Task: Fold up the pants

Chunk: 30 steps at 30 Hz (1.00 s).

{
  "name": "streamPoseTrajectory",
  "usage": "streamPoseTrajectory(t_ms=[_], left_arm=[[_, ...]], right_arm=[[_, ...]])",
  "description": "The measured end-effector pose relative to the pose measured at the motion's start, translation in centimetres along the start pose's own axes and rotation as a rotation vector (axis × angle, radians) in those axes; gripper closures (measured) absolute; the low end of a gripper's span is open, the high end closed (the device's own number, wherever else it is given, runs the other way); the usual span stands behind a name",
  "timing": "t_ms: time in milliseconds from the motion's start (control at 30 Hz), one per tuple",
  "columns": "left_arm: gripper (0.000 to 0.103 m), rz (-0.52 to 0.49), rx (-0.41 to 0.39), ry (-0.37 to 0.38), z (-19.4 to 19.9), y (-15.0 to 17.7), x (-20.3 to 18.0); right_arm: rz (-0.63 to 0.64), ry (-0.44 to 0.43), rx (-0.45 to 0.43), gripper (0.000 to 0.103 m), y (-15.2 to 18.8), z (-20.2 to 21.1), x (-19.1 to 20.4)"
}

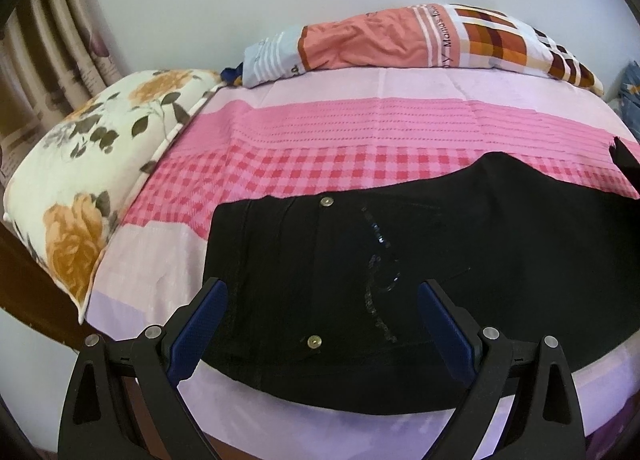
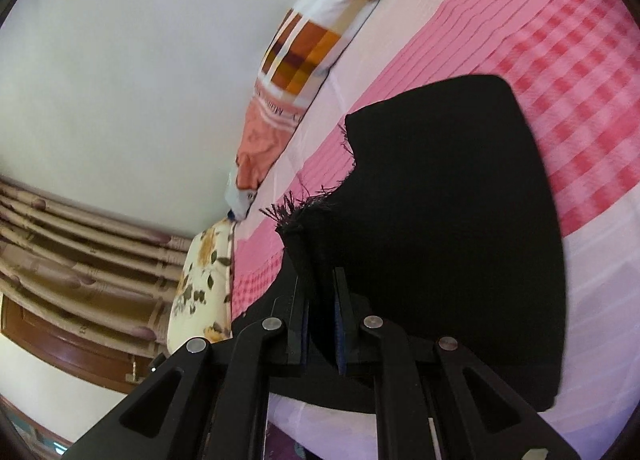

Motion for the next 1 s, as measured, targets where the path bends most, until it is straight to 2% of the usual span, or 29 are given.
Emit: streamPoseTrajectory(t_ms=[233, 500, 833, 1000], left_arm=[[0.008, 0.018, 0.028, 0.012, -0.7, 0.5, 0.1], [0.008, -0.001, 0.027, 0.015, -0.7, 0.7, -0.1], [0.008, -0.012, 0.046, 0.025, -1.2, 1.2, -0.6], [0.008, -0.012, 0.057, 0.029, -1.4, 1.3, -0.8]], right_arm=[[0.086, -0.009, 0.108, 0.092, 3.6, -4.8, 3.5], [0.122, -0.016, 0.254, 0.092, 9.3, -9.7, 4.8], [0.236, 0.046, 0.369, 0.092, 13.1, -13.5, 5.2], [0.286, 0.091, 0.397, 0.091, 14.2, -14.3, 4.6]])
Point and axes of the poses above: each gripper's, at about its wrist camera, not at the fingertips, and z roughly against the way its jaws point, x to its left, y to its underside, the point moved 10 cm from there along -z, roughly the way its jaws point, and after that the axes turned 1 degree about -z, right-handed, at the moved point
